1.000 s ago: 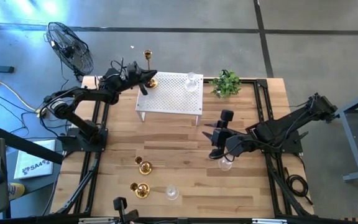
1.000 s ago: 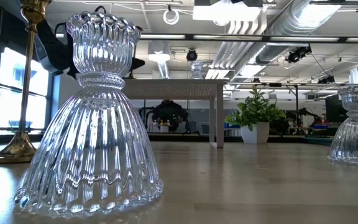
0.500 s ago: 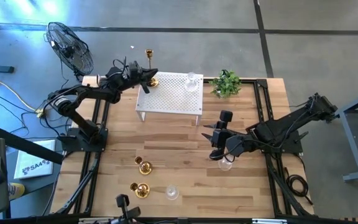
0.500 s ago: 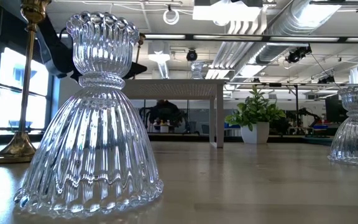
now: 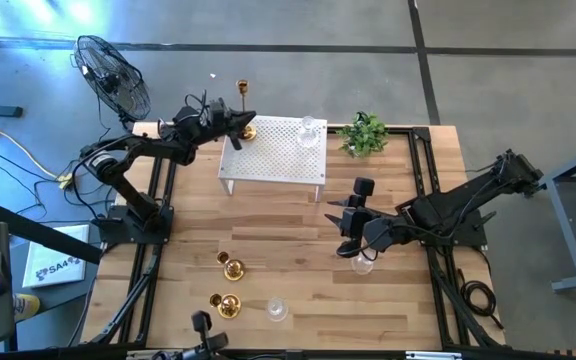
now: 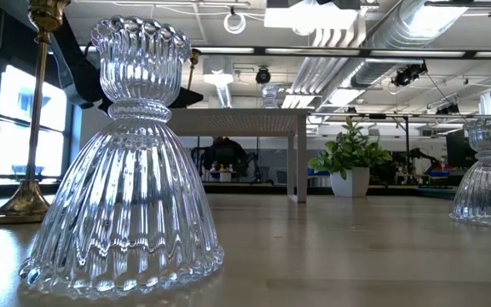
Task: Pick & Place candle stick holders
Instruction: Put the bottom right gold candle holder on the shelf, then put the top transparent candle holder on the shelf aligned with the other transparent candle holder
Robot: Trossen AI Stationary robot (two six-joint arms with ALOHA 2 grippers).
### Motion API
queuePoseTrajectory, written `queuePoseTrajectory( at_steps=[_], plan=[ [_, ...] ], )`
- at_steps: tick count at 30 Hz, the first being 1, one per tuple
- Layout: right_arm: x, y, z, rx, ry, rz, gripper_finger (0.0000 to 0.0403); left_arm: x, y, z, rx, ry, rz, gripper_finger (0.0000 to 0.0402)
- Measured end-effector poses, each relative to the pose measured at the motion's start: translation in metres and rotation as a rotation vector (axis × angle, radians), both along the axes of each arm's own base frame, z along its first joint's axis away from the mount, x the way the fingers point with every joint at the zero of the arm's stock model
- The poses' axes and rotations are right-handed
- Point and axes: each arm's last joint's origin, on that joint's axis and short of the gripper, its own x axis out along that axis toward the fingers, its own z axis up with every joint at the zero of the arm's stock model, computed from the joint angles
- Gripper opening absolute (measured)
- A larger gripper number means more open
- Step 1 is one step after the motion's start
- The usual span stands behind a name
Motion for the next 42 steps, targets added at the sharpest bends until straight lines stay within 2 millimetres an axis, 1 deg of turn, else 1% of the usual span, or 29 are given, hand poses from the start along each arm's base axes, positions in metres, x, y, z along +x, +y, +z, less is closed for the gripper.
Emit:
queuePoseTrajectory(
  at_steps=[13, 16, 20, 25, 31, 35, 39, 42],
  plan=[
    [0.000, 0.000, 0.000, 0.001, 0.002, -0.001, 0.0134, 0.001, -0.001, -0.002, -0.018, 0.018, -0.045, 0.0003],
    [0.000, 0.000, 0.000, 0.001, 0.002, -0.001, 0.0134, 0.001, -0.001, -0.003, -0.028, 0.022, -0.059, 0.0010],
    [0.000, 0.001, 0.000, 0.005, 0.004, 0.007, 0.0134, 0.001, -0.002, -0.008, -0.075, 0.043, -0.089, 0.0044],
    [0.000, 0.001, 0.000, 0.006, 0.004, 0.009, 0.0134, 0.001, -0.003, -0.007, -0.063, 0.034, -0.104, 0.0099],
    [0.000, 0.002, -0.001, 0.035, 0.006, 0.026, 0.0134, -0.001, -0.006, 0.004, -0.042, 0.006, -0.107, 0.0154],
    [0.000, 0.002, -0.001, 0.043, 0.008, 0.032, 0.0134, -0.004, -0.010, 0.013, -0.032, 0.004, -0.128, 0.0179],
    [0.000, 0.002, -0.001, 0.043, 0.008, 0.032, 0.0134, -0.007, -0.013, 0.016, -0.065, 0.044, -0.133, 0.0195],
    [0.000, 0.002, -0.001, 0.043, 0.007, 0.032, 0.0134, -0.009, -0.016, 0.018, -0.077, 0.077, -0.106, 0.0203]
  ],
)
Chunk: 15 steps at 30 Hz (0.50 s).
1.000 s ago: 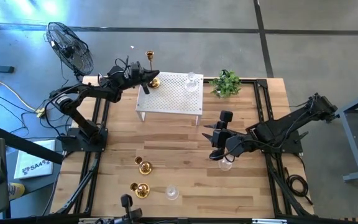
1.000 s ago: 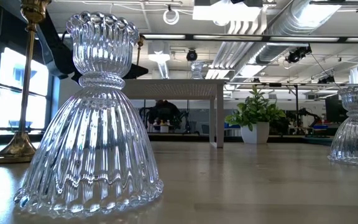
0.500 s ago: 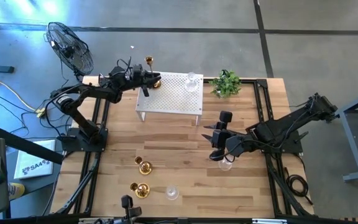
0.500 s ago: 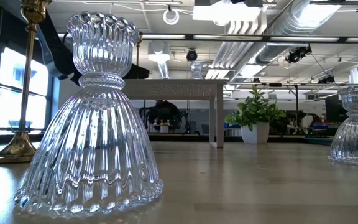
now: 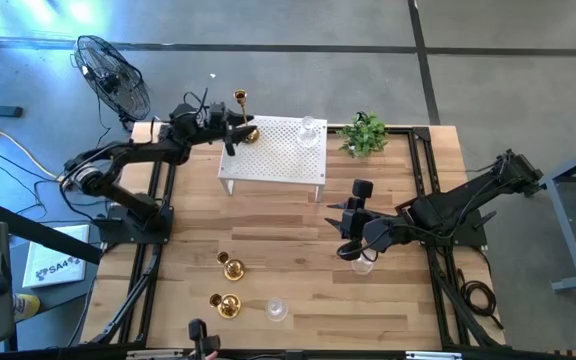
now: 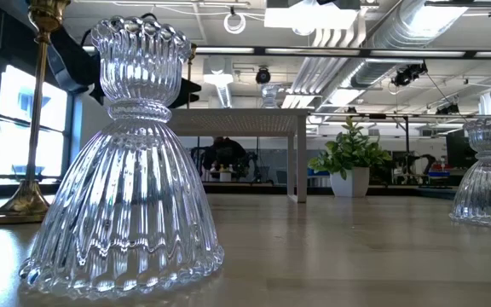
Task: Pick & Place candle stick holders
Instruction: Put the top transparent candle holder on the shelf aligned with the other transparent candle holder
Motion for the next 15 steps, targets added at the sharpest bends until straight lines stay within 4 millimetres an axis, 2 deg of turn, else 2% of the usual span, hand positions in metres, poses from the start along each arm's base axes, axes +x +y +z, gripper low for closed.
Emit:
queuePoseTrajectory(
  at_steps=[8, 15],
  plan=[
    [0.000, 0.000, 0.000, -0.002, 0.000, -0.001, 0.0134, -0.010, -0.013, 0.011, -0.034, 0.082, 0.009, 0.0210],
    [0.000, 0.000, 0.000, -0.006, 0.002, -0.001, 0.0134, -0.030, -0.035, 0.032, 0.044, 0.174, 0.081, 0.0210]
  ],
)
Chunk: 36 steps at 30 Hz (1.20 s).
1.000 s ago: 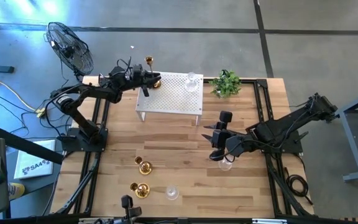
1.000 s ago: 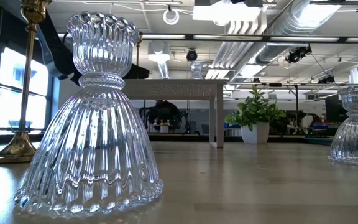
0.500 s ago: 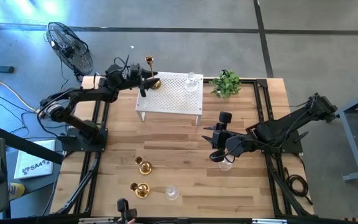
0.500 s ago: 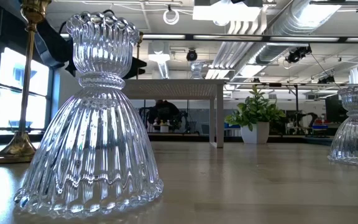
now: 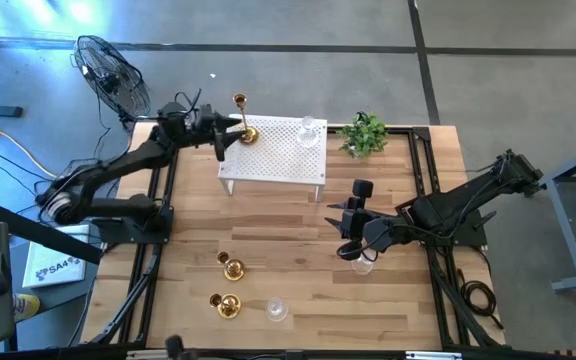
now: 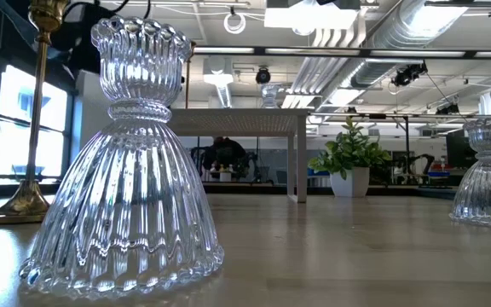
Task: Pick & Place candle stick holders
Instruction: Put the top transparent candle holder on the shelf aligned with the other transparent candle holder
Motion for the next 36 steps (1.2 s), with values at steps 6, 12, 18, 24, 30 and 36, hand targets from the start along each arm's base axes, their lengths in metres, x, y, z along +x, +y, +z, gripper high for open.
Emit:
queuePoseTrajectory(
  at_steps=[6, 12, 18, 24, 30, 36],
  plan=[
    [0.000, 0.000, -0.001, 0.004, 0.004, -0.001, 0.0134, -0.020, -0.022, 0.009, -0.007, 0.097, 0.070, 0.0209],
    [0.000, 0.000, 0.000, 0.005, 0.003, -0.001, 0.0134, -0.027, -0.033, 0.016, 0.019, 0.091, 0.033, 0.0209],
    [0.000, 0.000, -0.001, 0.035, -0.003, -0.002, 0.0134, -0.026, -0.041, 0.013, 0.022, 0.089, -0.224, 0.0209],
    [0.000, 0.002, -0.001, 0.062, 0.008, 0.033, 0.0134, -0.027, -0.049, 0.007, -0.052, 0.081, -0.474, 0.0209],
    [0.000, 0.002, -0.001, 0.065, 0.008, 0.034, 0.0134, -0.023, -0.060, 0.003, -0.078, 0.091, -0.606, 0.0209],
    [0.000, 0.003, -0.002, 0.086, 0.019, 0.064, 0.0134, -0.012, -0.081, -0.001, -0.144, 0.136, -0.710, 0.0209]
  ],
)
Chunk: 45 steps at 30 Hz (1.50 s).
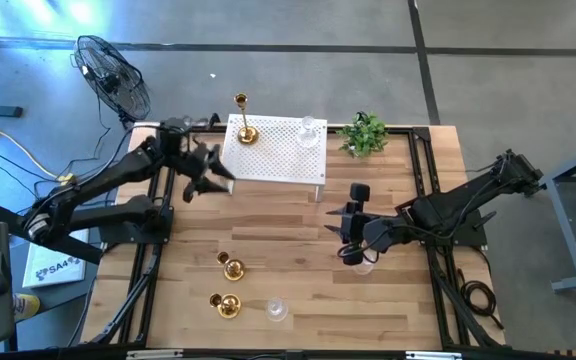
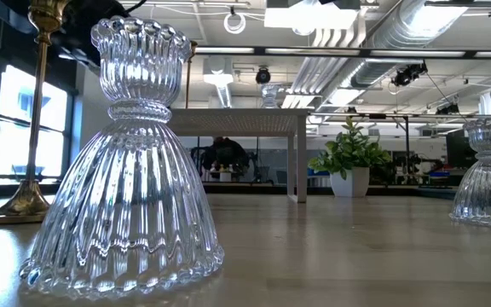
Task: Pick & Place candle stick holders
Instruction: Put the top transparent candle holder on the shelf aligned with the other transparent candle holder
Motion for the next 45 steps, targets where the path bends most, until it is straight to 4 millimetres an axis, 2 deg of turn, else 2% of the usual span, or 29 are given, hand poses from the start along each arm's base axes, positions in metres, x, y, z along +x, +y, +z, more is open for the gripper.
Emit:
queuePoseTrajectory(
  at_steps=[5, 11, 14, 20, 27, 32, 38, 45],
  plan=[
    [0.000, 0.001, 0.000, 0.022, 0.006, 0.019, 0.0134, 0.006, -0.031, 0.004, -0.029, -0.082, -0.355, 0.0209],
    [-0.001, 0.002, -0.002, 0.071, 0.030, 0.048, 0.0134, -0.002, -0.062, 0.015, -0.001, -0.117, -0.489, 0.0209],
    [-0.002, 0.002, -0.004, 0.078, 0.048, 0.044, 0.0134, -0.008, -0.074, 0.018, -0.012, -0.071, -0.439, 0.0209],
    [-0.003, 0.001, -0.005, 0.071, 0.061, 0.044, 0.0134, -0.019, -0.091, 0.019, -0.063, 0.073, -0.209, 0.0209],
    [-0.003, 0.002, -0.005, 0.083, 0.064, 0.052, 0.0134, -0.032, -0.111, 0.022, -0.087, 0.094, -0.198, 0.0209],
    [-0.007, 0.002, -0.010, 0.244, 0.152, 0.094, 0.0134, -0.037, -0.119, 0.021, -0.048, 0.107, -0.175, 0.0209],
    [-0.018, -0.002, -0.020, 0.458, 0.273, -0.094, 0.0134, -0.038, -0.123, 0.016, 0.038, 0.122, -0.179, 0.0209],
    [-0.020, 0.008, -0.020, 0.570, 0.334, 0.023, 0.0134, -0.038, -0.123, 0.016, 0.079, 0.103, -0.186, 0.0209]
  ],
)
